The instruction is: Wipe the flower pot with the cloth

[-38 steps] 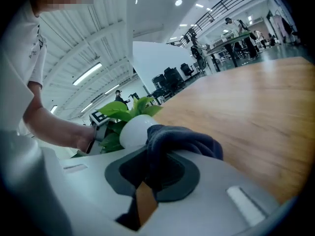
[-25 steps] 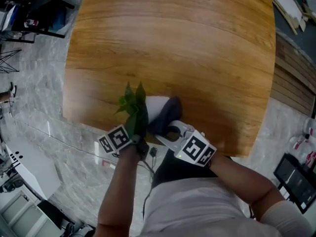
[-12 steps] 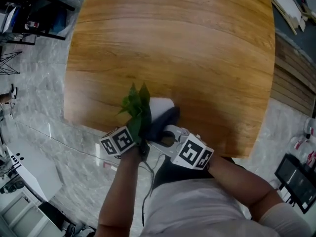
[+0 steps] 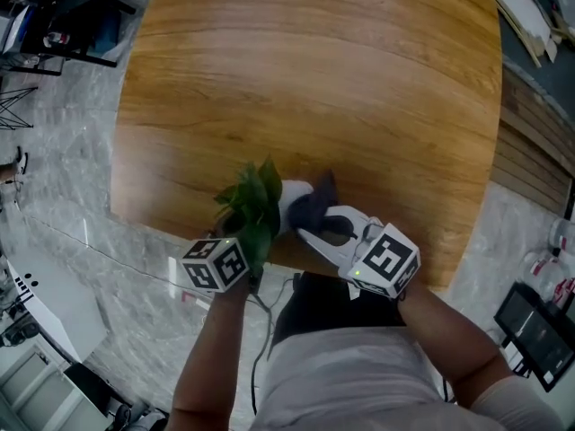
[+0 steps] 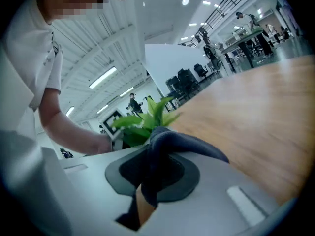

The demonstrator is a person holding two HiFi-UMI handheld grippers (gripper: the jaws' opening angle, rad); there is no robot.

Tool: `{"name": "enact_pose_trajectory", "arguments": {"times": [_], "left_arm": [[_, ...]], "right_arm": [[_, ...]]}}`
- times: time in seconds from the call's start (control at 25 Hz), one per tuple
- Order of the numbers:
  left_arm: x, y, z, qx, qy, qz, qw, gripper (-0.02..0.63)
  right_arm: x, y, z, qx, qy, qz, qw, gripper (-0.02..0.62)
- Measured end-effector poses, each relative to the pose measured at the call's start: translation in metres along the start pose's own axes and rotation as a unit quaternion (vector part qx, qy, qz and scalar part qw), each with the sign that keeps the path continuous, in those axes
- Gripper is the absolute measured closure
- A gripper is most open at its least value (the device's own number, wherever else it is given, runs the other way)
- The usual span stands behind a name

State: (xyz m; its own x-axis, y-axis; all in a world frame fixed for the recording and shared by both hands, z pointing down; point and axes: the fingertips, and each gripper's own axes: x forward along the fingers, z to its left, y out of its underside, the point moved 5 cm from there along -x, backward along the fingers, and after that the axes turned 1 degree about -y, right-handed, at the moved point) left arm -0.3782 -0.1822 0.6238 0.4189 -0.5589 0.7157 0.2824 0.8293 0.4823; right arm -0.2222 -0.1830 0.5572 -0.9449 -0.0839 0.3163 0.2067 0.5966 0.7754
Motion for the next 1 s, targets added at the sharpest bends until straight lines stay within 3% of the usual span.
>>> {"name": "enact_pose_trajectory", "arguments": {"times": [0.08,0.2,0.32,0.44,0.52,0.64,0.76,0.84,1.0], "left_arm": [[-0.001,-0.001,-0.002,0.026,-0.004,-0.003,0.9996,0.569],[0.001,0.002,-0.002,0.048,-0.006,-0.008,0.9988,0.564],[-0.001,0.004,-0.001,0.060,-0.003,-0.014,0.9981,0.563],[-0.004,0.002,-0.005,0.091,0.001,-0.030,0.9954,0.563],[-0.005,0.001,-0.010,0.117,0.005,-0.042,0.9922,0.566],[-0.008,0.002,-0.013,0.150,0.004,-0.051,0.9874,0.566],[-0.009,0.004,-0.019,0.191,-0.005,-0.055,0.9800,0.566],[-0.009,0.003,-0.025,0.223,-0.006,-0.060,0.9728,0.566],[-0.011,0.003,-0.036,0.288,0.000,-0.072,0.9549,0.566]], "right_arm": [[0.010,-0.025,0.012,-0.002,-0.025,-0.032,0.999,0.561],[0.011,-0.020,0.000,0.032,-0.027,-0.064,0.997,0.561],[-0.005,0.011,-0.039,0.106,0.026,-0.078,0.991,0.561],[-0.016,0.038,-0.071,0.154,0.087,-0.059,0.983,0.561],[-0.013,0.032,-0.068,0.145,0.091,-0.051,0.984,0.561],[0.000,-0.001,-0.038,0.118,0.049,-0.067,0.989,0.561],[0.004,-0.024,-0.012,0.115,-0.006,-0.099,0.988,0.561],[0.000,-0.020,-0.015,0.127,-0.018,-0.110,0.986,0.561],[-0.012,0.033,-0.061,0.178,0.043,-0.068,0.981,0.561]]}}
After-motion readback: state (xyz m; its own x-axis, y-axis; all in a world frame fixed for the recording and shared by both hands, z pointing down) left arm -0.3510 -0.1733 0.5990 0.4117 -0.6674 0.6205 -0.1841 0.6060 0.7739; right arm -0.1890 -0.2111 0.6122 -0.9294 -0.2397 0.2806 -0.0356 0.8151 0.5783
